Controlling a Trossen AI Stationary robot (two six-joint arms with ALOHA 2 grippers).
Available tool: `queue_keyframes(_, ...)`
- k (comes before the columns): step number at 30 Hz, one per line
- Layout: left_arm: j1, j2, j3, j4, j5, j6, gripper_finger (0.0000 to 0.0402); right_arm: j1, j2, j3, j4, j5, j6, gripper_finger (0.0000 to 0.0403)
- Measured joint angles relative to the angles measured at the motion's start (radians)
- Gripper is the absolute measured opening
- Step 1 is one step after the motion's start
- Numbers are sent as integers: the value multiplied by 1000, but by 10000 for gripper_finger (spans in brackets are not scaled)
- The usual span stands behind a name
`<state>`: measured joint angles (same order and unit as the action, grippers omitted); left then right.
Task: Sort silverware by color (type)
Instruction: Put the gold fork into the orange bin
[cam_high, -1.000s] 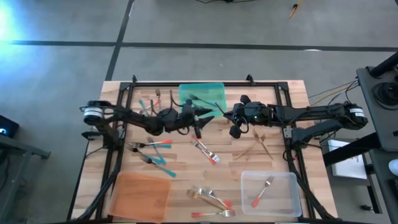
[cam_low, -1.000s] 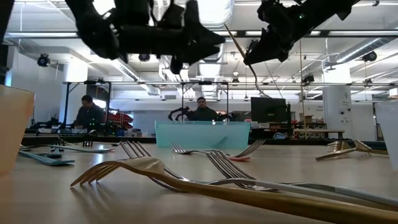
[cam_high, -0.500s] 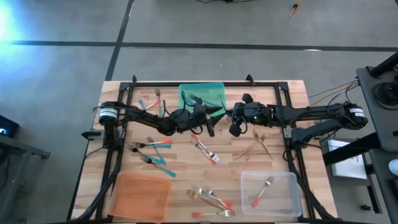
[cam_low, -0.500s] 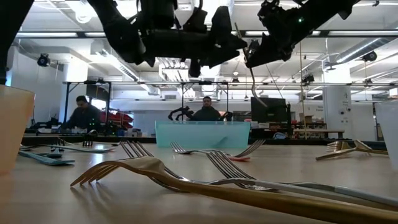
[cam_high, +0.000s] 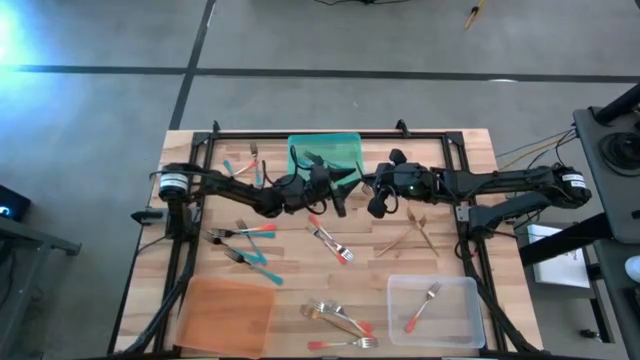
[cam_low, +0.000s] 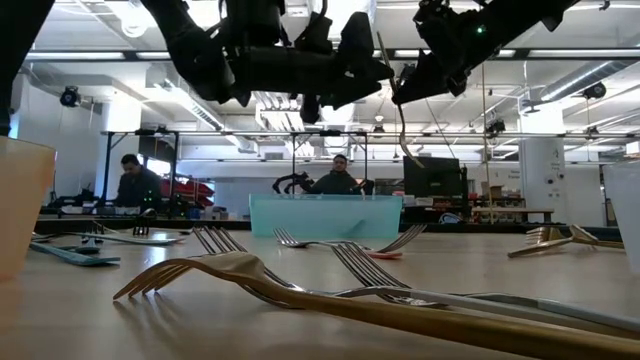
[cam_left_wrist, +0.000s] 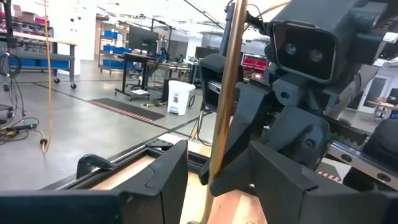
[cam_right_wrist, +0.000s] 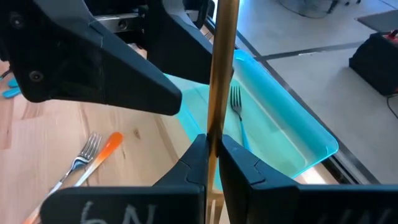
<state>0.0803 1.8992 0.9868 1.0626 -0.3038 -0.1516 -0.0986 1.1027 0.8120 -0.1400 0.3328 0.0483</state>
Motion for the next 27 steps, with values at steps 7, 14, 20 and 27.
queue_keyframes(7, 0, 0, 32, -6, 8, -2, 153, 0, 0, -1, 0, 0, 0, 13)
queue_keyframes(14, 0, 1, 85, -84, 15, 11, 146, 0, 0, -1, 0, 0, 0, 13)
queue_keyframes(20, 1, 2, 93, -87, 14, 28, 53, 0, 0, -1, -4, 0, 0, 13)
queue_keyframes(27, 1, 2, 93, -96, 10, 38, 9, 0, 0, -2, -7, 0, 5, 13)
